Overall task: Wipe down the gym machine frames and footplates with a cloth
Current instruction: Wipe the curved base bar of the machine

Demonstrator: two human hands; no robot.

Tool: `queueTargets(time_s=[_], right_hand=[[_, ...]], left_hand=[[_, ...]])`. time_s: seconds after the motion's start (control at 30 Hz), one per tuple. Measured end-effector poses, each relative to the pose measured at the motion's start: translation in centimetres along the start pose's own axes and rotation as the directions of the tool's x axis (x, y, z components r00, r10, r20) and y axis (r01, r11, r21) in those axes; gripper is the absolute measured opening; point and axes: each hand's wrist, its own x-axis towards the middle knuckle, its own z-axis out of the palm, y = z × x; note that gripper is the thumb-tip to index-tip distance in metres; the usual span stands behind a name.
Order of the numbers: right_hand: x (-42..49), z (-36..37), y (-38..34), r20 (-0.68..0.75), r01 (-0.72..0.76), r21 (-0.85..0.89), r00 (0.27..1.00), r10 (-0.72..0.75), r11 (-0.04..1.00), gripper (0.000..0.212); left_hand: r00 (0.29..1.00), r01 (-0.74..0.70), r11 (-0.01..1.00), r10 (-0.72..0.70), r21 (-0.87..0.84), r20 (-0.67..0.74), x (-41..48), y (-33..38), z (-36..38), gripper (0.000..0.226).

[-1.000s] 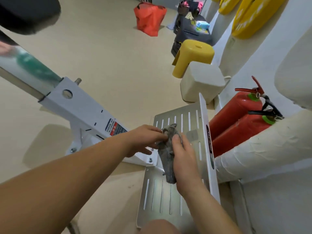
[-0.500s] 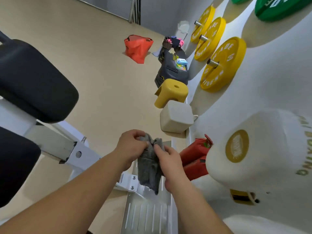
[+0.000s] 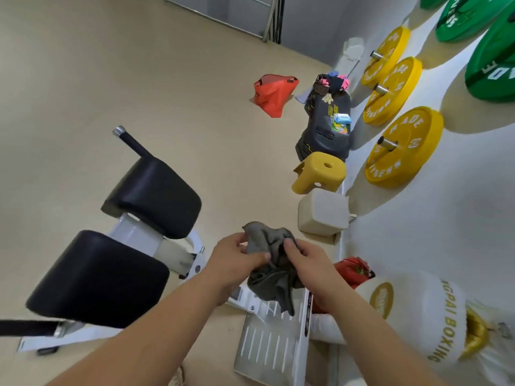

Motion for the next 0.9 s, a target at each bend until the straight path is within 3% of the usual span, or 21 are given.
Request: queueTargets(time_s=[0.1,0.2,0.43,0.53,0.63,0.9], right_hand=[[-0.4,1.2,-2.1,-0.039,0.088,-0.133,0.995,-0.094,0.987,0.032],[-0.3,2.7,-3.5,-0.05,0.209,-0.274,0.972,-0.231,0.939,0.029],[-1.6,9.2,-6.1,0.293,0.367,-0.319,0.915,-0.278,0.874,0.036],[-2.2,12.4,-7.9,0.347,0.431,-0.305,0.881,-0.323,0.849,0.036],[-2.5,16.1,-9.2,0.383,0.443,-0.302,0.867,-0.319,0.844,0.038],[-4.1,25.3,-11.4,0.46,0.407,-0.404,0.865,-0.202,0.819,0.044]], left_hand=[[1.0,0.009,0.997,-0.007,0.072,-0.027,-2.7,-0.2,-2.7,0.011],[0.982,0.023,0.992,0.001,0.127,-0.187,-4.8,-0.7,-5.0,0.013],[0.887,0.052,0.999,-0.04,0.014,-0.46,-10.9,-1.9,-9.5,0.014],[0.835,0.019,1.0,-0.003,0.023,-0.55,-12.7,-2.2,-12.1,0.012],[0.784,0.004,0.999,0.018,0.034,-0.62,-14.4,-2.8,-14.8,0.015],[0.735,0.073,0.979,-0.18,-0.189,-0.654,-16.3,-6.0,-21.4,0.023]])
